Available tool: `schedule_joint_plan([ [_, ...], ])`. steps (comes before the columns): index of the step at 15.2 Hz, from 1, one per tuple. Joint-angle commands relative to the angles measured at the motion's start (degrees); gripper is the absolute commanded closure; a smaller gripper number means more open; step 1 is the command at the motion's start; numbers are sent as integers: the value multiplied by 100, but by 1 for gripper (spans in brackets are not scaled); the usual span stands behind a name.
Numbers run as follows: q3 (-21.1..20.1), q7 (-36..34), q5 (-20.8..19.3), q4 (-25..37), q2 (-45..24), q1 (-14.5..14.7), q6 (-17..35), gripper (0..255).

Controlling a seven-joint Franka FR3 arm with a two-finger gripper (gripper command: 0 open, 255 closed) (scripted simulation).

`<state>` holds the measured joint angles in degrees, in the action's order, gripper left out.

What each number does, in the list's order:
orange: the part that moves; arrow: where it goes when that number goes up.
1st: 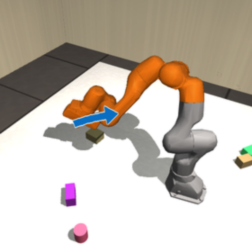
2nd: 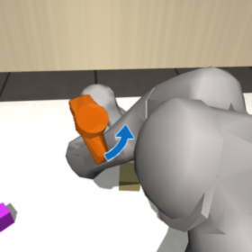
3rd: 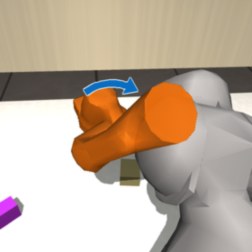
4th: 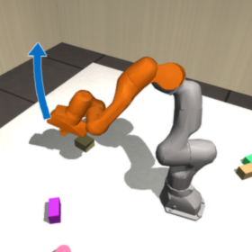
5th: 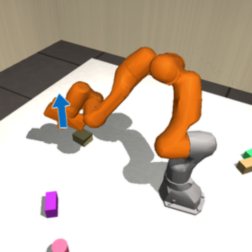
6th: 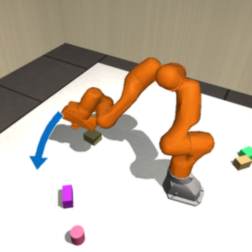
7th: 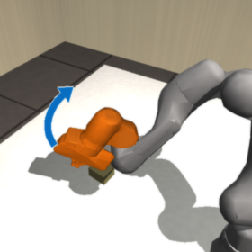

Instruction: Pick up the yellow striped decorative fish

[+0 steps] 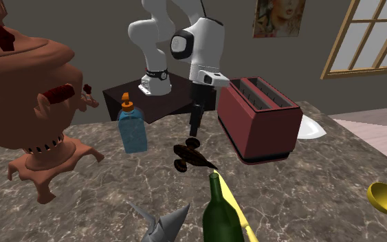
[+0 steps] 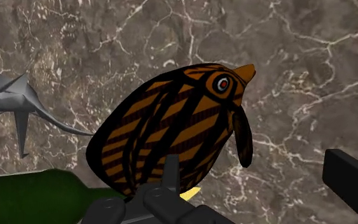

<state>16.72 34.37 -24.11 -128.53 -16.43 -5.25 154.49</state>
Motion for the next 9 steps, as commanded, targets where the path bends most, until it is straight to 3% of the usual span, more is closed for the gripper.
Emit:
schedule_joint_plan([
  [1,18,-36,-49,10,-148,-3,148,0],
  [7,50,-165,-107,29,-471,5,443,0],
  [8,51,-168,-108,29,-477,5,449,255],
  [9,51,-169,-109,30,-485,4,456,255],
])
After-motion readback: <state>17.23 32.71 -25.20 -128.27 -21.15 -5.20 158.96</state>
